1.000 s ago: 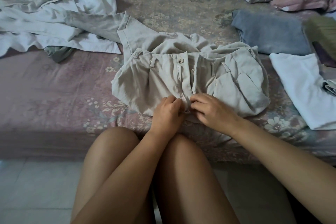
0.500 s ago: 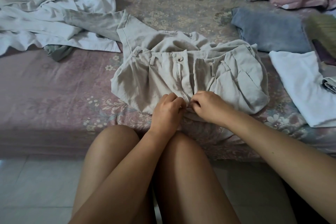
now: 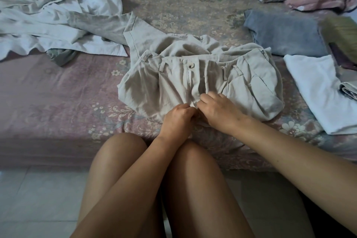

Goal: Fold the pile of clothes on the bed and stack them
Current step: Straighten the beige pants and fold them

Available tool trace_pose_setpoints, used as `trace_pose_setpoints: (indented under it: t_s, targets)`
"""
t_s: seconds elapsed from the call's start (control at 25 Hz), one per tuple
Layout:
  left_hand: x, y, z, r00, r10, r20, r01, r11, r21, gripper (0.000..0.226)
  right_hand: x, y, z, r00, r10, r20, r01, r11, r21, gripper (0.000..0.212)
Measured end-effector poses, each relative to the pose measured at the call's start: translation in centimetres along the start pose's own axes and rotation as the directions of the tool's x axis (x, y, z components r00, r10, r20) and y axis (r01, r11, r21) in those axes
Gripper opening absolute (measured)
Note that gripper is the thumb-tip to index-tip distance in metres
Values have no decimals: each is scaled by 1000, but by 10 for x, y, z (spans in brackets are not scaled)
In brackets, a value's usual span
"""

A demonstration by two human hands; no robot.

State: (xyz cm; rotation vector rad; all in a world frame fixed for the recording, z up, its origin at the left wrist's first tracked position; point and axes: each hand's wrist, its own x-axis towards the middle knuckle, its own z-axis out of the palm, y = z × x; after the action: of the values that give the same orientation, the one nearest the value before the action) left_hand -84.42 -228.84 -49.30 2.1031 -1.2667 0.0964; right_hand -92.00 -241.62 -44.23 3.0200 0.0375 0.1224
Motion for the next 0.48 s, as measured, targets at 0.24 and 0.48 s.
trace_pose_setpoints:
  t_s: [0.24, 0.48]
  targets:
    - [1, -3, -1, 994, 101, 30, -102, 995, 21, 9, -4, 0, 8, 999, 37, -20, -35, 997, 72, 18]
    - [32, -21, -14, 991, -129, -26, 123, 976, -177, 29, -9, 5, 12, 989, 24, -148, -3, 990, 144, 14]
